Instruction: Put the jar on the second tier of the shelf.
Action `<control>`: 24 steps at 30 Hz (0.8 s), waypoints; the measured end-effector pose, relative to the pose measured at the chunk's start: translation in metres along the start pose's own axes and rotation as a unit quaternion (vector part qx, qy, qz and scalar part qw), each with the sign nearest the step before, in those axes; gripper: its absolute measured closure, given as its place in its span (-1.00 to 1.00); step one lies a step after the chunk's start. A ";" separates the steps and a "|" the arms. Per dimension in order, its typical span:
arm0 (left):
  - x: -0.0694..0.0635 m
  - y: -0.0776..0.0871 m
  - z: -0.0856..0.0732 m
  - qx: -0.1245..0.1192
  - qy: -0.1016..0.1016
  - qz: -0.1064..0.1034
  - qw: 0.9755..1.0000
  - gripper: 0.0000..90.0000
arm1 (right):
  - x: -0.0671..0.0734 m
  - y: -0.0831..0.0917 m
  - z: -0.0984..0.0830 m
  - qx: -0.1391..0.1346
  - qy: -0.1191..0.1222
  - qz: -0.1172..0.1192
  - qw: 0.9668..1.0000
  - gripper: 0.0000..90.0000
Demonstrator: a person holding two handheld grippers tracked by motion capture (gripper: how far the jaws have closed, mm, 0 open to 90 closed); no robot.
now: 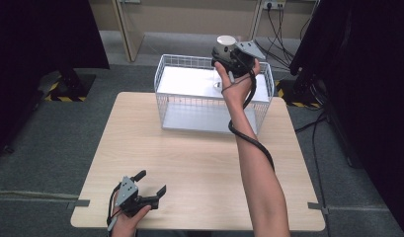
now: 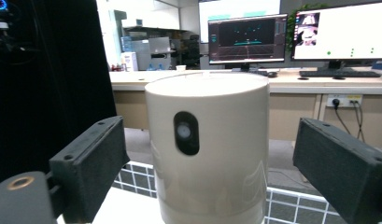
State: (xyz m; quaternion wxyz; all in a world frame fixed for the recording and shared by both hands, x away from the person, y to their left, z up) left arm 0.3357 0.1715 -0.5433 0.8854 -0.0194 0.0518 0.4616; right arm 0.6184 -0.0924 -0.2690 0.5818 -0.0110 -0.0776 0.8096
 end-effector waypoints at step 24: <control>0.000 0.000 0.000 0.000 -0.002 0.002 1.000 -0.91 | -0.001 0.031 -0.015 0.010 0.015 0.025 1.000 -0.90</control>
Point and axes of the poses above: each handheld gripper's, and its own axes: y roughly backward along the jaws, z roughly out of its top, x roughly to its left, the point moved 5 cm from there along -y, roughly forward along the jaws, and after that the axes turned 11 degrees about -x, right-handed, at the moved point
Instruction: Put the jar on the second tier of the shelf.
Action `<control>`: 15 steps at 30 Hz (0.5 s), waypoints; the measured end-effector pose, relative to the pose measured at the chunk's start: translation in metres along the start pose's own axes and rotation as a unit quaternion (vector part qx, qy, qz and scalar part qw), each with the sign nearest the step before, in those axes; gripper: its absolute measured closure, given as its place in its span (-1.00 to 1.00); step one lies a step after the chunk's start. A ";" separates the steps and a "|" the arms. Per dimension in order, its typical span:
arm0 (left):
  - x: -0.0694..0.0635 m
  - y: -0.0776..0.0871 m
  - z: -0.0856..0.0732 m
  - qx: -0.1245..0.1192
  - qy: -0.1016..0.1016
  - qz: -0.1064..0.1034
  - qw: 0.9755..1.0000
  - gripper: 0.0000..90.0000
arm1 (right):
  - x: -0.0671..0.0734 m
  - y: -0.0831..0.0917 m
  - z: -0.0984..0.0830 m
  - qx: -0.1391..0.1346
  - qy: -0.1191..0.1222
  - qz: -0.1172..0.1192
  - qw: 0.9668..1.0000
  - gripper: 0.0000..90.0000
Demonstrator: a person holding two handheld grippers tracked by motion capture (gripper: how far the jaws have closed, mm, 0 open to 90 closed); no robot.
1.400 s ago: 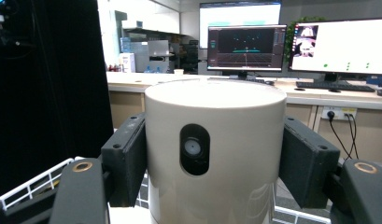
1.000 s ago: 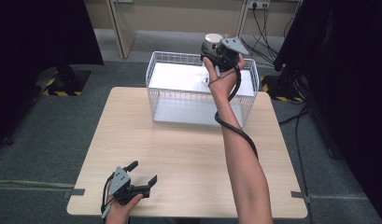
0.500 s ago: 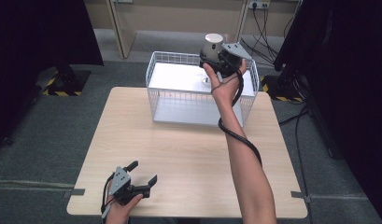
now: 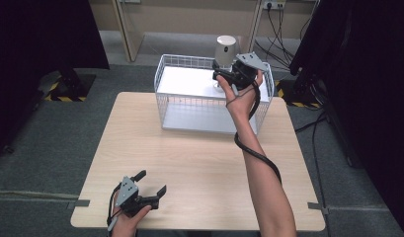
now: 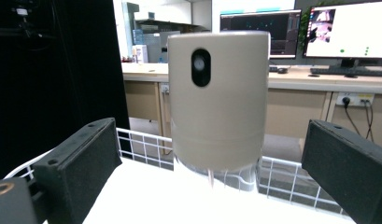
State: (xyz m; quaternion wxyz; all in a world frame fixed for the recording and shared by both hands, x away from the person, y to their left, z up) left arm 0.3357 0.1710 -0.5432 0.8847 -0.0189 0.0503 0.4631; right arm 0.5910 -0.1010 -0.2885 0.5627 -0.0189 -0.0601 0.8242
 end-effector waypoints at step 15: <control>0.000 0.000 0.000 0.001 0.000 0.000 1.000 -0.91 | -0.001 0.022 -0.016 0.006 0.011 0.016 1.000 -0.91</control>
Point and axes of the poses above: each handheld gripper's, and its own axes: y roughly backward along the jaws, z roughly out of its top, x roughly to its left, the point moved 5 cm from there along -y, roughly forward along the jaws, and after that the axes turned 11 degrees about -x, right-handed, at the moved point
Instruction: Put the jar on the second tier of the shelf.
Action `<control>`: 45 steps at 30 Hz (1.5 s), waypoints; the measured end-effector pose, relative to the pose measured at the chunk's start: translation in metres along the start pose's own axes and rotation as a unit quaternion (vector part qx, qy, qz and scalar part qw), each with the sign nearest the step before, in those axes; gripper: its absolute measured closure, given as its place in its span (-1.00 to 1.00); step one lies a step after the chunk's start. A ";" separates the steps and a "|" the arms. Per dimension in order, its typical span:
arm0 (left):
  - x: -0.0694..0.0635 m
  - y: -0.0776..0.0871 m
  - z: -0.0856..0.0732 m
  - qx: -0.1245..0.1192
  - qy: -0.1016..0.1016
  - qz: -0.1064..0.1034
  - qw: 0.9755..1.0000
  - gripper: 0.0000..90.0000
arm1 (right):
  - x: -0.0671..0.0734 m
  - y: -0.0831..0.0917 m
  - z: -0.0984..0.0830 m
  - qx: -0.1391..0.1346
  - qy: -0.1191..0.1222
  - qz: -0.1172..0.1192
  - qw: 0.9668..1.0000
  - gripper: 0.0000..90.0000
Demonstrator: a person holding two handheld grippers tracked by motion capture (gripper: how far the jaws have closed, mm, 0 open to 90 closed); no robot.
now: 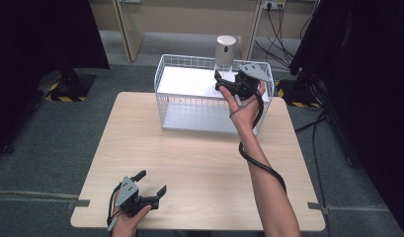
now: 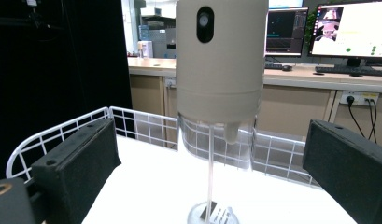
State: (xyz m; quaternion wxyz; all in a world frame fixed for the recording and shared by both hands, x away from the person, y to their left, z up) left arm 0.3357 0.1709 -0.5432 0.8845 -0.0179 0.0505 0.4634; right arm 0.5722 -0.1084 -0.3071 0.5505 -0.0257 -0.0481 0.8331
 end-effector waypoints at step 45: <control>0.000 0.000 0.000 0.001 -0.003 0.002 1.000 -0.91 | -0.003 0.059 -0.058 0.039 0.016 0.024 0.999 -0.92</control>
Point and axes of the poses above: each handheld gripper's, and its own axes: y roughly backward along the jaws, z roughly out of its top, x roughly to its left, the point moved 5 cm from there along -y, roughly forward along the jaws, and after that the axes turned 11 degrees about -x, right-handed, at the moved point
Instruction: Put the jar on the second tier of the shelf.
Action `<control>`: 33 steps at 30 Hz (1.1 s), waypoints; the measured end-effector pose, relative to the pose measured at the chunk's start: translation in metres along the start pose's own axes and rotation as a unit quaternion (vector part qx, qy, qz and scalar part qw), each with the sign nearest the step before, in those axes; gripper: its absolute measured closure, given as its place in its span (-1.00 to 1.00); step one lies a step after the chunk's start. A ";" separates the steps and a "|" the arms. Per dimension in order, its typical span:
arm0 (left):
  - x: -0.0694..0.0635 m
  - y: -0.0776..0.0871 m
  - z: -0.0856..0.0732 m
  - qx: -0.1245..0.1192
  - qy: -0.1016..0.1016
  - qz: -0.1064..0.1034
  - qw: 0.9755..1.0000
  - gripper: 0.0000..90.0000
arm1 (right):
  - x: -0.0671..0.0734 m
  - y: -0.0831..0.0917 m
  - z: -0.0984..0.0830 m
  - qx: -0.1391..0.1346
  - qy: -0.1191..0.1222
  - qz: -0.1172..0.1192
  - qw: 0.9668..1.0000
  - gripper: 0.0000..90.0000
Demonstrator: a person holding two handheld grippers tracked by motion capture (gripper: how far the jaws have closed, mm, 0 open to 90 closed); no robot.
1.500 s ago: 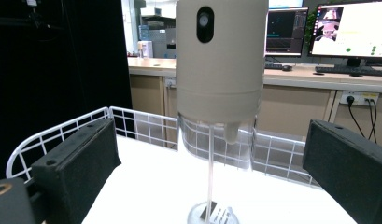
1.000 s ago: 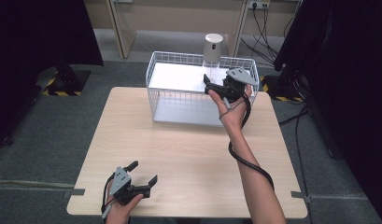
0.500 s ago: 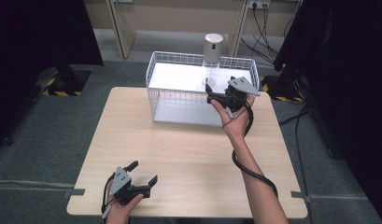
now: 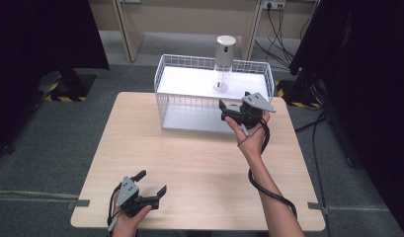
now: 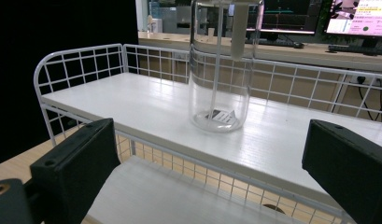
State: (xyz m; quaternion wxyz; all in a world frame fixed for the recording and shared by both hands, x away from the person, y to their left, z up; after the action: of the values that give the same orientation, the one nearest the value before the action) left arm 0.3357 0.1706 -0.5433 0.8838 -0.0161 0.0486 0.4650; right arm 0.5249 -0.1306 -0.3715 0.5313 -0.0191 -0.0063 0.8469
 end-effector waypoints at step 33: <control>-0.001 0.000 0.000 0.001 -0.004 0.000 1.000 -0.91 | 0.005 0.057 -0.067 0.043 0.021 0.022 0.999 -0.91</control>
State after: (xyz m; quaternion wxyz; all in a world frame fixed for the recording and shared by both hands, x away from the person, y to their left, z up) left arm 0.3351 0.1694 -0.5433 0.8841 -0.0133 0.0459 0.4648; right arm 0.4738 -0.1517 -0.4406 0.5130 -0.0142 0.0412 0.8573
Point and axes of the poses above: each handheld gripper's, and its own axes: y roughly backward along the jaws, z roughly out of its top, x roughly to its left, the point moved 5 cm from there along -y, roughly forward along the jaws, and after that the axes turned 11 degrees about -x, right-handed, at the moved point
